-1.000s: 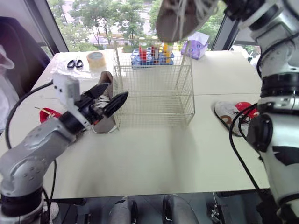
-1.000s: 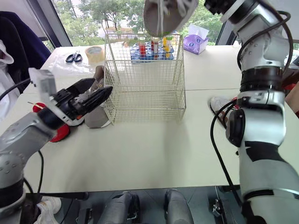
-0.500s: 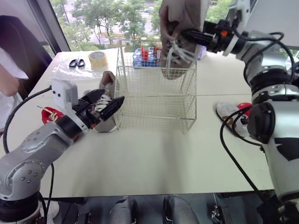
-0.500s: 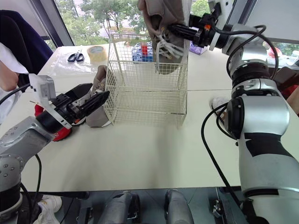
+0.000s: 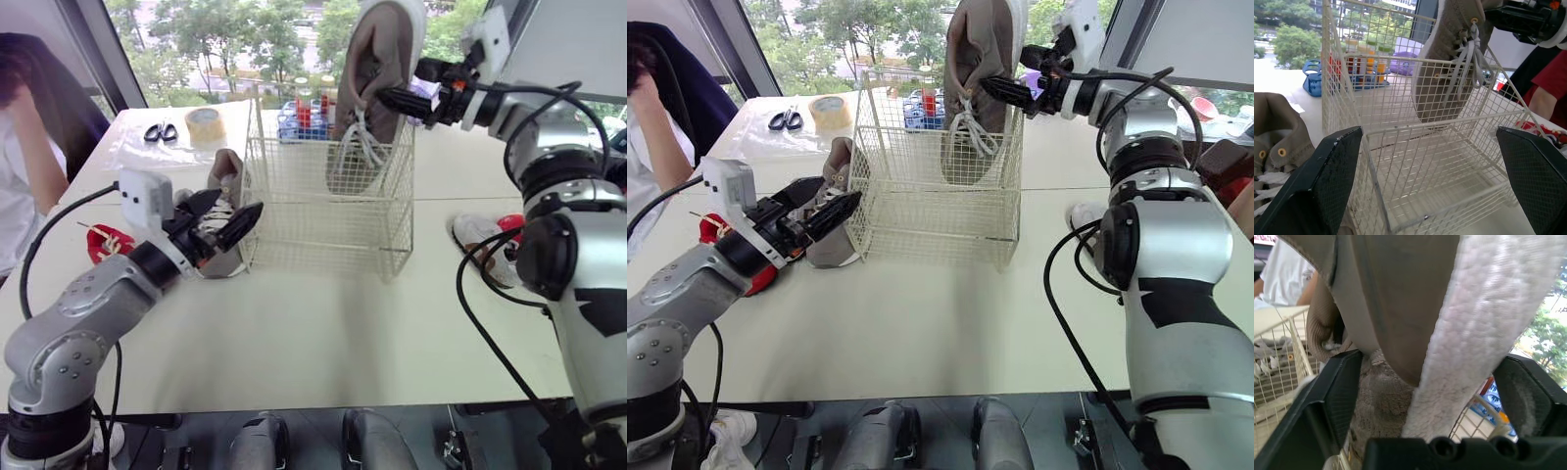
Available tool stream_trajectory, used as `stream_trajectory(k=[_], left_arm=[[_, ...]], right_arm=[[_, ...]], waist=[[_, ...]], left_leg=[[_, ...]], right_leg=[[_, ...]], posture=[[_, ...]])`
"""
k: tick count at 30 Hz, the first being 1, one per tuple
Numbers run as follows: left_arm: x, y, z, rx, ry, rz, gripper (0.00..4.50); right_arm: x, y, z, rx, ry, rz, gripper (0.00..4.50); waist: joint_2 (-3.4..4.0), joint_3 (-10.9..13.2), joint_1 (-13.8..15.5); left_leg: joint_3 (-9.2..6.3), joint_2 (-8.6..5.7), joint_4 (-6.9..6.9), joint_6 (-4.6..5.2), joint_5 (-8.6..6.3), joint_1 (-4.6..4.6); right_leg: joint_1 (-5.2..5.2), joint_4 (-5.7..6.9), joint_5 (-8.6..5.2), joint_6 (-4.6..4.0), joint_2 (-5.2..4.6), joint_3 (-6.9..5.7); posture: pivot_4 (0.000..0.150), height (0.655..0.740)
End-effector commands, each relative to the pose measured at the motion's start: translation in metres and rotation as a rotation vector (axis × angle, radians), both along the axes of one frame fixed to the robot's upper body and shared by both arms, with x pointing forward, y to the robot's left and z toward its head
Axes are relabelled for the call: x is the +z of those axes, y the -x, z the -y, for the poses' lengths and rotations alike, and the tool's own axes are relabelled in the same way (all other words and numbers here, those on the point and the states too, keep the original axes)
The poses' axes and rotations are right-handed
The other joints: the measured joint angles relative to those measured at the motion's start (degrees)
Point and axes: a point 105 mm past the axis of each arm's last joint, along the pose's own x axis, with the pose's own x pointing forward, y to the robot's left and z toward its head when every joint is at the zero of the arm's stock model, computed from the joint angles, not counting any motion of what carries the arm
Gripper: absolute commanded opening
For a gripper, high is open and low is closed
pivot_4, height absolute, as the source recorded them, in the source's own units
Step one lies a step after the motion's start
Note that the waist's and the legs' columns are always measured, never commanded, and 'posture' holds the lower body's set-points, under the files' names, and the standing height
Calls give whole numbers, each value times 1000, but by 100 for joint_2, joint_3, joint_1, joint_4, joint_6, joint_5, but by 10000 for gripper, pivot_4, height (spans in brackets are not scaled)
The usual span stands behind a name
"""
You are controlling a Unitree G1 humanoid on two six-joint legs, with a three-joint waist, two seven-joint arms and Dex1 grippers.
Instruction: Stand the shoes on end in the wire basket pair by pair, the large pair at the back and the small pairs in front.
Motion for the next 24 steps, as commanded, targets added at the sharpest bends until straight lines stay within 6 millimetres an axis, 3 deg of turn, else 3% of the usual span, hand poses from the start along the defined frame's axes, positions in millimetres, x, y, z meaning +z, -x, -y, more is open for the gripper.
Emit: stream_trajectory(k=[1, 12, 16, 19, 21, 24], left_arm=[[8, 0, 4, -13, -3, 39, 45000], [5, -7, 15, -75, -2, 21, 45000], [10, -9, 6, -48, 9, 28, 45000], [23, -13, -15, 28, 15, 28, 45000], [27, -19, -28, 106, -14, 18, 45000], [45, -41, -55, 280, -121, -9, 45000]], right_arm=[[49, 19, 6, 42, -34, 154, 44456], [47, 31, 43, 17, -34, 154, 44456], [60, 41, 60, 2, -86, 207, 44456], [75, 65, 51, 180, -115, 221, 44456], [73, 77, 41, 259, -90, 200, 44456], [27, 107, 0, 343, 171, 130, 44456]], waist=[[0, 0, 4], [-1, 0, 5], [0, 0, 3], [5, 3, 6], [5, 2, 2], [-10, -7, 35]], left_leg=[[0, 0, 0, 0, 0, 0], [1, -1, 1, 0, 0, 2], [1, 0, 0, 0, 0, 2], [1, 1, 0, 0, 0, 1], [-2, 4, 0, 0, 0, 2], [-20, 6, 1, -1, 0, 5]], right_leg=[[0, 0, 0, 0, 0, 0], [2, 0, 0, 0, 0, 0], [1, 0, 0, 0, 0, 0], [0, 1, 0, 0, 0, 0], [0, 2, 0, 0, 1, -1], [9, 5, 0, 1, 1, -12]], posture=[[1500, 7400], [1500, 7400], [1500, 7400], [1500, 7400], [1500, 7400], [1500, 7400]])
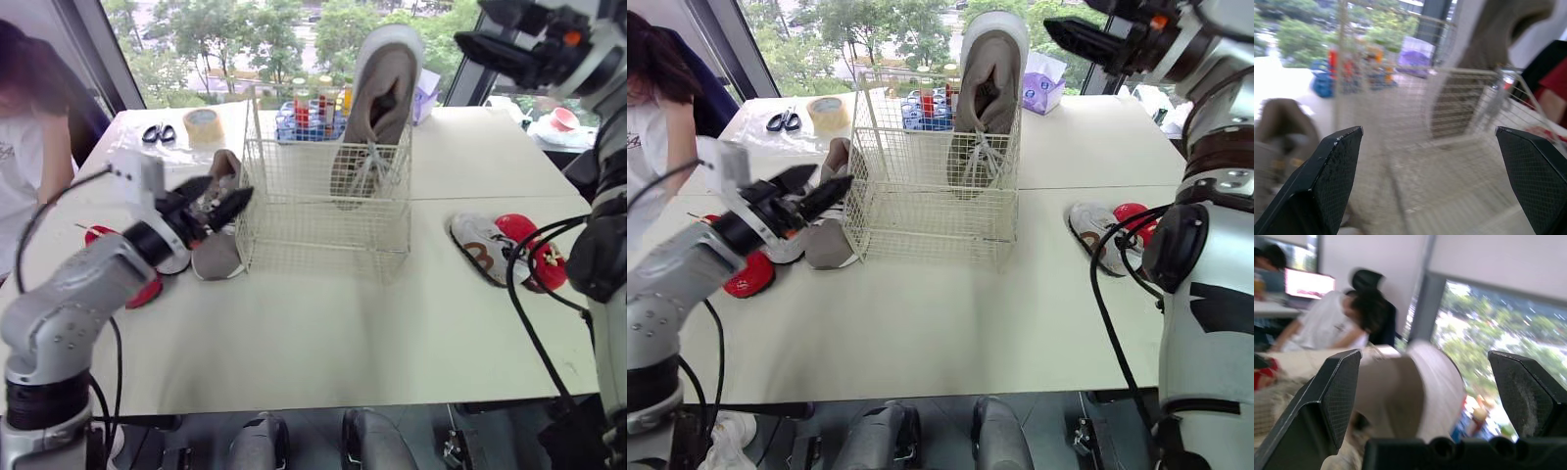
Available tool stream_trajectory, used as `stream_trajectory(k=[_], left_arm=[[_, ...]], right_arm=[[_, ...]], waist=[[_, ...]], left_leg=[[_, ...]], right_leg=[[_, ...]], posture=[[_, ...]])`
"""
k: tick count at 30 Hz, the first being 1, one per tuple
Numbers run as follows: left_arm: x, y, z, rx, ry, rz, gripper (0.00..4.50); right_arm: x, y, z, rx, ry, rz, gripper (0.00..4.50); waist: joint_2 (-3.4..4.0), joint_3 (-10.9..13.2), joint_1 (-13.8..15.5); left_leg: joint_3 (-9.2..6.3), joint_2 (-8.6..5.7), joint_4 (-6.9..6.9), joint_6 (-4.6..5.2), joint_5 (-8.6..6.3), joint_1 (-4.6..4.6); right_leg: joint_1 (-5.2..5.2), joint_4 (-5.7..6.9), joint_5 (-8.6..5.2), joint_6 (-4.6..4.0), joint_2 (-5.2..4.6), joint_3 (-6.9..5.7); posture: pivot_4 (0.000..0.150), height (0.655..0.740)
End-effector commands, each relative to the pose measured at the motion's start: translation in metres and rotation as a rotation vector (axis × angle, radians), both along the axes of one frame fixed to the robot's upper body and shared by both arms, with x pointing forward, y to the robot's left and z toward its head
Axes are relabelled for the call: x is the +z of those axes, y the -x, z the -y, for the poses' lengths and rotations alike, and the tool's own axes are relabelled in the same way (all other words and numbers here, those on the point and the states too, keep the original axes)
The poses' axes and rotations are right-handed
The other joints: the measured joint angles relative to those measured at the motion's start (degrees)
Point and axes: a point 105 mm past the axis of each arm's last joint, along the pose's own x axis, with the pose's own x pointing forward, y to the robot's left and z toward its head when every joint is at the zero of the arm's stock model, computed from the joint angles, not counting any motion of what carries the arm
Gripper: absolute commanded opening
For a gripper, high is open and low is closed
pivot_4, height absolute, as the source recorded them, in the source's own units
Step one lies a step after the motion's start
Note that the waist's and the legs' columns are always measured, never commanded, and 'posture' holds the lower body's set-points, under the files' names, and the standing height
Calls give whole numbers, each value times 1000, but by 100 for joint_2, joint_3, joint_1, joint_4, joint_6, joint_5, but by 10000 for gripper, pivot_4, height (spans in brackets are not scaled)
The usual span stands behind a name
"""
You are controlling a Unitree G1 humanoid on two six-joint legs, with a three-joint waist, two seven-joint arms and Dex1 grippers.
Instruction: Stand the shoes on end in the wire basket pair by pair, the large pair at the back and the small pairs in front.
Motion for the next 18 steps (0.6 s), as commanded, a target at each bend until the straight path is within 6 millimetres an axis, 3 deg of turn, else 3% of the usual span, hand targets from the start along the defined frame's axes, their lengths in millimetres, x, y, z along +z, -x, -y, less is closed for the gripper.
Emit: stream_trajectory(k=[1, 4, 6, 9, 13, 18], left_arm=[[23, -17, -29, 149, -88, -22, 45000], [21, -26, -31, 113, -155, -126, 45000], [21, -42, -37, 105, -168, -192, 45000], [13, -74, -47, 160, -202, -298, 45000], [3, -101, -47, 142, -257, -372, 45000], [-10, -129, -33, 78, -280, -405, 45000]], right_arm=[[-40, 45, -50, 146, 249, -44, 44456], [-66, 72, -67, 209, 315, -128, 44456], [-94, 89, -78, 240, 390, -211, 44456], [-129, 94, -89, 204, 476, -261, 44456], [-133, 91, -97, 141, 441, -216, 44456], [-135, 95, -109, 83, 363, -211, 44456]], waist=[[1, -1, 6], [10, 5, 43], [11, 6, 97], [-12, -7, 146], [-16, -6, 130], [-26, -2, 134]], left_leg=[[-3, -2, 2, -1, 1, 2], [-2, -5, 6, -2, 1, -3], [1, -11, 6, -2, 2, -4], [-2, -10, 7, -2, 1, -2], [7, -12, 9, 5, -2, -2], [20, -16, 10, 0, 2, -9]], right_leg=[[3, 3, 0, 1, -2, -5], [-1, 6, 1, 1, -4, -8], [-4, 9, 0, 2, -7, -6], [0, 2, -2, 2, 2, -14], [-2, -3, -2, 1, 1, -5], [-8, 0, -2, 1, 8, -7]], posture=[[1500, 7400], [1500, 7400], [1500, 7400], [1500, 7400], [1500, 7400], [1500, 7400]])
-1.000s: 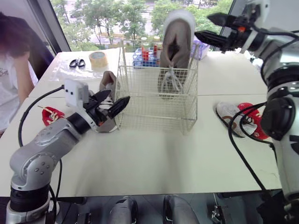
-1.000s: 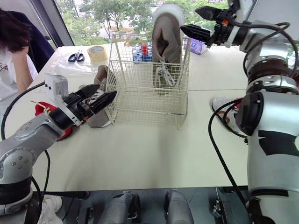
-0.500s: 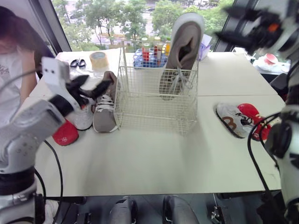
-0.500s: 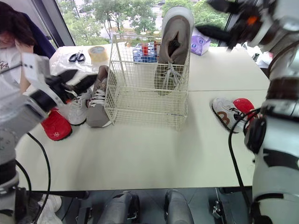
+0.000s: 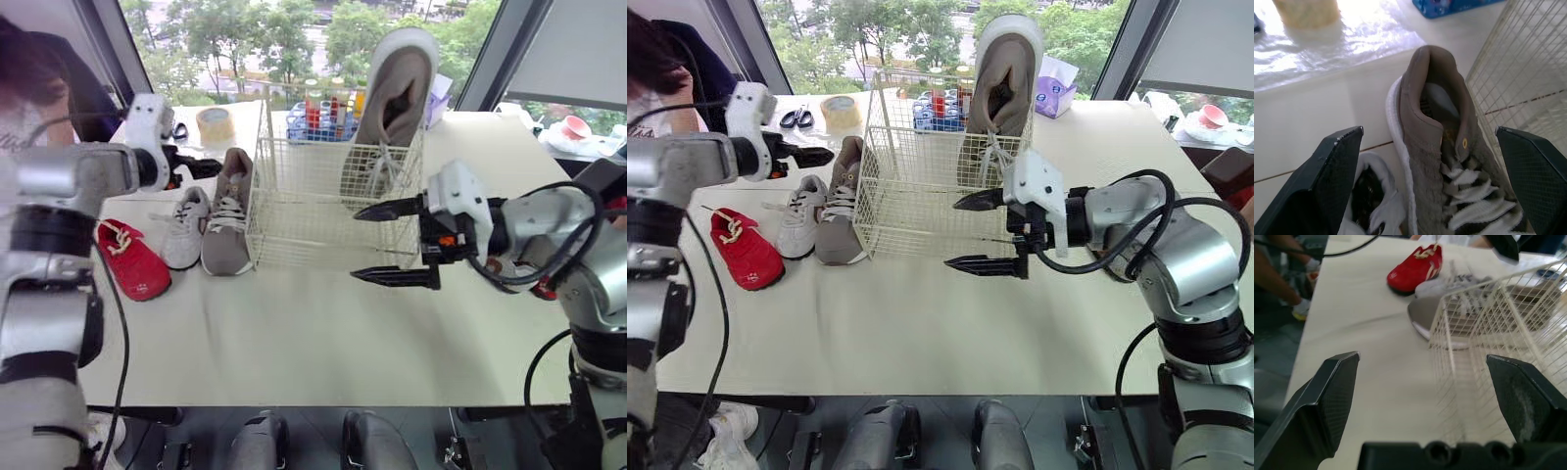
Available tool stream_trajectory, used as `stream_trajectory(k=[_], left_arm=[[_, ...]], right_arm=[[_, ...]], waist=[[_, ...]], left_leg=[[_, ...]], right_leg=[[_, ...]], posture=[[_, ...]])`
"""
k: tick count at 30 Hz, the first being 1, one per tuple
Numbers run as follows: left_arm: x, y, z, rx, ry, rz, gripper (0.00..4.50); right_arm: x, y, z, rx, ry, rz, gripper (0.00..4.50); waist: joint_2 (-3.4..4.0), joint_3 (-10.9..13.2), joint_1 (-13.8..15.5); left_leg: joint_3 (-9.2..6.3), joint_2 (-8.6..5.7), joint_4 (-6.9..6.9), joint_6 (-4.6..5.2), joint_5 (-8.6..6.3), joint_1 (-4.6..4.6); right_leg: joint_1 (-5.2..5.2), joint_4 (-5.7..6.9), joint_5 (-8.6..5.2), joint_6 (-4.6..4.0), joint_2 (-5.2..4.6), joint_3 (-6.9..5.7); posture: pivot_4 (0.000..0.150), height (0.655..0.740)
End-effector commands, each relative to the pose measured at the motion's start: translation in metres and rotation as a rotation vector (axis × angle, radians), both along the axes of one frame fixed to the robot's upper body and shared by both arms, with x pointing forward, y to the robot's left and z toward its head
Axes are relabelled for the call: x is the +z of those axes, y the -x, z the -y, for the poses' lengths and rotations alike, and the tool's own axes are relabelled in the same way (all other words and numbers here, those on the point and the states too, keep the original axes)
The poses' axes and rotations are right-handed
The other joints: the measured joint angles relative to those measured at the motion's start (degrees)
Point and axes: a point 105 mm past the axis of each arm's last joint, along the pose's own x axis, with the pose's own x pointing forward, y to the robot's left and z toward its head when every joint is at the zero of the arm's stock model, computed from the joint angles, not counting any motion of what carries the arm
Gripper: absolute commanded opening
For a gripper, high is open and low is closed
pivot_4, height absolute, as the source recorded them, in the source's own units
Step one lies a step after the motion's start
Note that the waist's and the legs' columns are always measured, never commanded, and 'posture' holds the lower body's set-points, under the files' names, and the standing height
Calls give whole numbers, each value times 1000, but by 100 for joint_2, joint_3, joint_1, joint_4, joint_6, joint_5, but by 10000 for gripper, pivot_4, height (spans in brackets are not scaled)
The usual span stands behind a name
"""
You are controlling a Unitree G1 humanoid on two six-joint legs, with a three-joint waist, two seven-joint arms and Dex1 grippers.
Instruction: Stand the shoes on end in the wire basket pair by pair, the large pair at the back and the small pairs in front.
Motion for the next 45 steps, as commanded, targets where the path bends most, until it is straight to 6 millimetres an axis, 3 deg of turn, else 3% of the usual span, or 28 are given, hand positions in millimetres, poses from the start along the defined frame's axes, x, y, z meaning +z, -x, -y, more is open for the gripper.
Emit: stream_trajectory(k=[1, 5, 8, 11, 14, 16, 17, 20, 25, 27, 30, 32, 34, 36, 39, 41, 42, 45], left_arm=[[5, -11, 3, -30, -39, 32, 45000], [-25, -21, 16, -28, -89, -31, 45000], [-42, -22, 26, -47, -75, -67, 36240], [-52, -23, 22, -14, -78, -88, 22465], [-48, -24, 24, -17, -43, -68, 10082], [-38, -25, 25, -18, -12, -42, 4237], [-34, -25, 25, -19, -2, -32, 3406], [2, -28, 17, 27, 52, 71, 3220], [93, -22, -11, 123, 195, 385, 3220], [127, -13, -24, 168, 213, 494, 3220], [156, -2, -43, 266, 213, 556, 3220], [199, 18, -62, 382, 264, 710, 3220], [226, 32, -64, 398, 265, 855, 3220], [257, 50, -33, 266, 268, 1084, 3220], [273, 68, 10, 117, 335, 1303, 3220], [291, 93, 75, -4, 229, 1467, 3220], [290, 100, 98, -38, 188, 1520, 3220], [275, 100, 133, -100, 180, 1565, 3220]], right_arm=[[9, 6, -6, -38, -50, 54, 44456], [13, 5, -7, -106, -93, 79, 44456], [15, 5, -6, -141, -101, 91, 45000], [16, 4, -4, -165, -101, 101, 45000], [17, 4, 1, -194, -106, 107, 45000], [17, 3, 2, -201, -109, 108, 45000], [17, 3, 2, -201, -109, 108, 45000], [18, 2, 3, -202, -113, 110, 45000], [32, 4, 12, -205, -171, 113, 45000], [41, 6, 18, -198, -211, 92, 45000], [50, 8, 25, -188, -252, 76, 45000], [58, 7, 33, -203, -293, 81, 45000], [64, 5, 37, -213, -323, 87, 45000], [72, 3, 39, -218, -372, 99, 45000], [79, 0, 43, -233, -412, 111, 45000], [80, 1, 51, -255, -424, 95, 45000], [81, 2, 56, -276, -434, 92, 45000], [86, 1, 71, -361, -456, 121, 45000]], waist=[[-2, 1, -2], [-5, 3, -4], [-11, 5, -8], [-10, 5, -2], [-11, 4, -3], [-11, 4, -5], [-11, 4, -6], [-12, 5, -7], [-57, 32, -12], [-58, 32, -11], [-57, 31, -8], [-57, 31, -8], [-57, 31, -11], [-59, 30, 10], [-60, 30, 114], [-61, 30, 201], [-60, 30, 226], [-53, 26, 237]], left_leg=[[4, 0, 0, 0, 0, -2], [6, 0, 1, 8, -4, -5], [-1, 7, 2, 43, -25, -6], [-4, 8, 2, 47, -27, -3], [-7, 8, 3, 51, -30, -4], [-7, 7, 4, 53, -30, -4], [-7, 8, 5, 53, -30, -4], [-8, 8, 5, 53, -30, -4], [-15, 11, 5, 51, -29, -24], [-12, 9, 7, 51, -29, -41], [-8, 8, 9, 23, -12, -64], [-4, 6, 9, 25, -13, -67], [-3, 5, 9, 26, -14, -69], [-4, 6, 10, 25, -13, -70], [-3, 5, 31, 23, -11, -91], [-2, 5, 58, 34, -18, -94], [-12, 5, 80, 43, -23, -105], [0, -4, 95, 72, -40, -97]], right_leg=[[-2, -1, 0, 0, 0, 0], [-4, -5, 1, 1, -6, 1], [-5, -4, 1, 2, -8, 2], [-4, -1, 1, 2, -10, 2], [-3, 0, 1, 2, -12, 2], [-3, 0, 1, 2, -12, 2], [-3, 0, 1, 2, -12, 2], [-3, 1, 1, 2, -12, 1], [-19, 2, 2, 2, -9, -2], [-34, 2, 3, 3, -12, -2], [-52, 4, 9, 13, -12, -2], [-52, 2, 9, 15, -12, -2], [-55, 0, 12, 19, -13, 0], [-56, 1, 13, 20, -13, -1], [-59, 2, 13, 20, -13, -11], [-50, -2, 14, 21, -13, -12], [-38, -5, 16, 25, -13, -23], [-14, -20, 34, 52, -18, -13]], posture=[[1500, 7400], [1500, 7400], [1500, 7400], [1500, 7400], [1500, 7400], [1500, 7400], [1500, 7400], [1500, 7400], [1500, 7400], [1500, 7400], [1500, 7400], [1500, 7400], [1500, 7400], [1500, 7400], [1500, 7400], [1500, 7400], [1500, 7400], [1500, 7400]])
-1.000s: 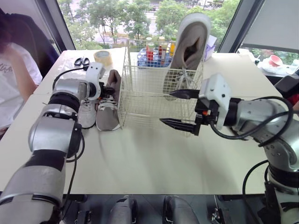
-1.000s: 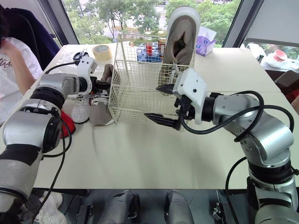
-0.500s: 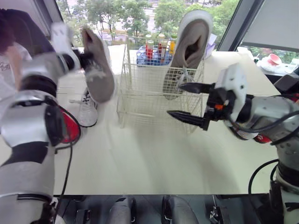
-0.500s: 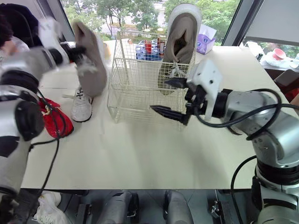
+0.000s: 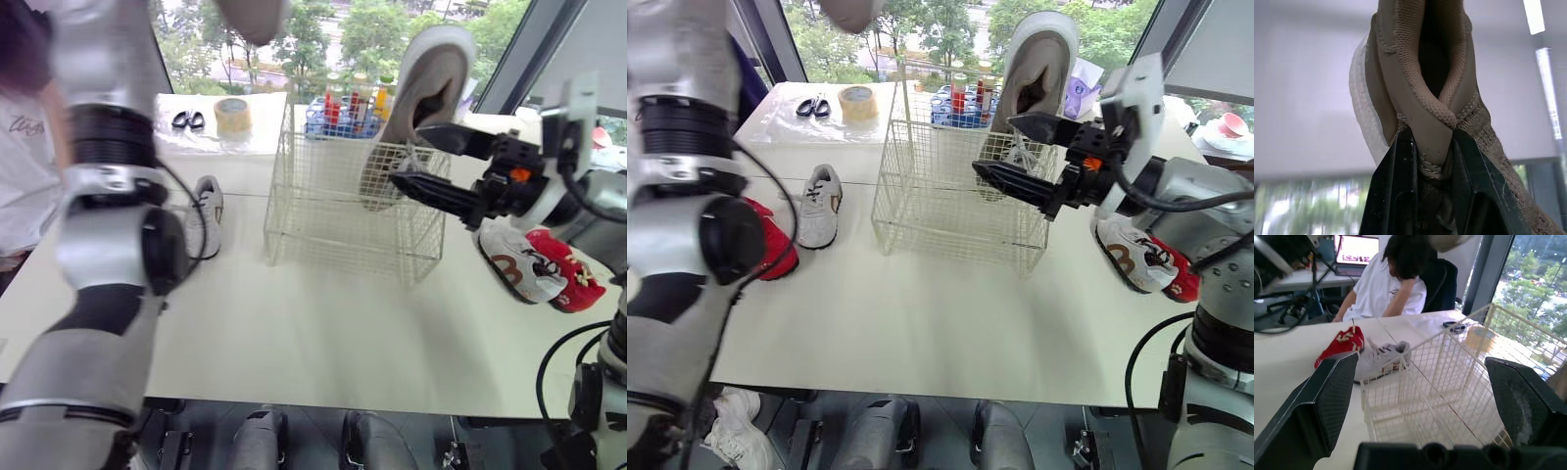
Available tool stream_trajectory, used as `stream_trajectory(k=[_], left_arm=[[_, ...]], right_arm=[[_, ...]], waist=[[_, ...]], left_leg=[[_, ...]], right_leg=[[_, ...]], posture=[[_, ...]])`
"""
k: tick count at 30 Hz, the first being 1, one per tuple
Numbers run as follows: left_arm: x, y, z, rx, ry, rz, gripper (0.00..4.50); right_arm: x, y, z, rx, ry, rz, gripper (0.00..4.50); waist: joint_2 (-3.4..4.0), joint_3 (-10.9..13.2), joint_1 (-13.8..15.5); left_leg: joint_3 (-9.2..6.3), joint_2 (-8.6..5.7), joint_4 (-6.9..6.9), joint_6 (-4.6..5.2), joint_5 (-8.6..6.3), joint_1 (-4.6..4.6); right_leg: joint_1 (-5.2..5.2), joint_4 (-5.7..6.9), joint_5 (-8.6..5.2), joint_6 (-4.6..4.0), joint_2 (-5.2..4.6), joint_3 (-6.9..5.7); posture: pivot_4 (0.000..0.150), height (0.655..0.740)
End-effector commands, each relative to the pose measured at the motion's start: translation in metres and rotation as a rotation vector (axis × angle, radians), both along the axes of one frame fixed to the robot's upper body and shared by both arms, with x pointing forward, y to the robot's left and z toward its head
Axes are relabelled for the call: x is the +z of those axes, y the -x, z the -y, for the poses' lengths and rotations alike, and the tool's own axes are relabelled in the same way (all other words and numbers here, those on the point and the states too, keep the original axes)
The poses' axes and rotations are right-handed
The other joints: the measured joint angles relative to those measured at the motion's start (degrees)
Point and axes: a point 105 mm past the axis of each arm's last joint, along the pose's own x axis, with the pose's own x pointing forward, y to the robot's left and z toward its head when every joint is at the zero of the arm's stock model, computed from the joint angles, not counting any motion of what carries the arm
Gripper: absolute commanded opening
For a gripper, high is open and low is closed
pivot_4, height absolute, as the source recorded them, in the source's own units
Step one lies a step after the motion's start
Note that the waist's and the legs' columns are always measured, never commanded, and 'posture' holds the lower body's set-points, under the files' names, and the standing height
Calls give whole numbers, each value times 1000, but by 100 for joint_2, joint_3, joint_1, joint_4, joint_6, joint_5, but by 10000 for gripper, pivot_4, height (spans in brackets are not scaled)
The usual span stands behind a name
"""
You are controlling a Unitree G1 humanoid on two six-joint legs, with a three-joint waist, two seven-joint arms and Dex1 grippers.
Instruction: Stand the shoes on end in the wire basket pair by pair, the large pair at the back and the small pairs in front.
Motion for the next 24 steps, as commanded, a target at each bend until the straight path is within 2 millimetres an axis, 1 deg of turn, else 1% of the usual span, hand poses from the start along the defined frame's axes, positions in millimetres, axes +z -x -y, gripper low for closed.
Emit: stream_trajectory(k=[1, 3, 5, 8, 12, 17, 24], left_arm=[[2, 24, 29, -14, -38, 168, 3220], [-10, 19, 39, -41, -31, 158, 3220], [-24, 12, 47, -29, -48, 154, 3220], [-54, -11, 47, 45, -66, 104, 3220], [-83, -30, 43, 121, -87, 71, 3220], [-111, -45, 44, 174, -141, 37, 3220], [-140, -56, 44, 167, -171, -29, 3220]], right_arm=[[16, 5, 23, -118, -31, 70, 45000], [17, 7, 29, -155, -35, 81, 45000], [18, 10, 35, -193, -42, 97, 45000], [19, 15, 43, -240, -66, 114, 45000], [17, 18, 47, -268, -80, 114, 45000], [16, 17, 48, -273, -92, 109, 45000], [15, 12, 44, -262, -99, 109, 45000]], waist=[[9, -5, -34], [12, -7, -122], [16, -5, -180], [17, -5, -249], [17, -5, -253], [17, -5, -230], [17, -5, -246]], left_leg=[[8, -3, 0, 9, -5, 11], [9, -3, 0, 18, -11, 20], [18, 3, -5, 41, -24, 41], [8, 13, -10, 33, -20, 48], [8, 17, -10, 31, -18, 50], [9, 12, -8, 40, -23, 45], [10, 9, -3, 45, -27, 41]], right_leg=[[8, -6, 3, 6, -2, 13], [8, -7, 7, 13, -4, 27], [8, -4, 7, 13, -4, 37], [5, 15, 6, 12, 8, 33], [5, 16, 8, 10, 9, 33], [6, 9, 8, 10, 2, 33], [6, 7, 8, 11, -1, 33]], posture=[[1500, 7400], [1500, 7400], [1500, 7400], [1500, 7400], [1500, 7400], [1500, 7400], [1500, 7400]])
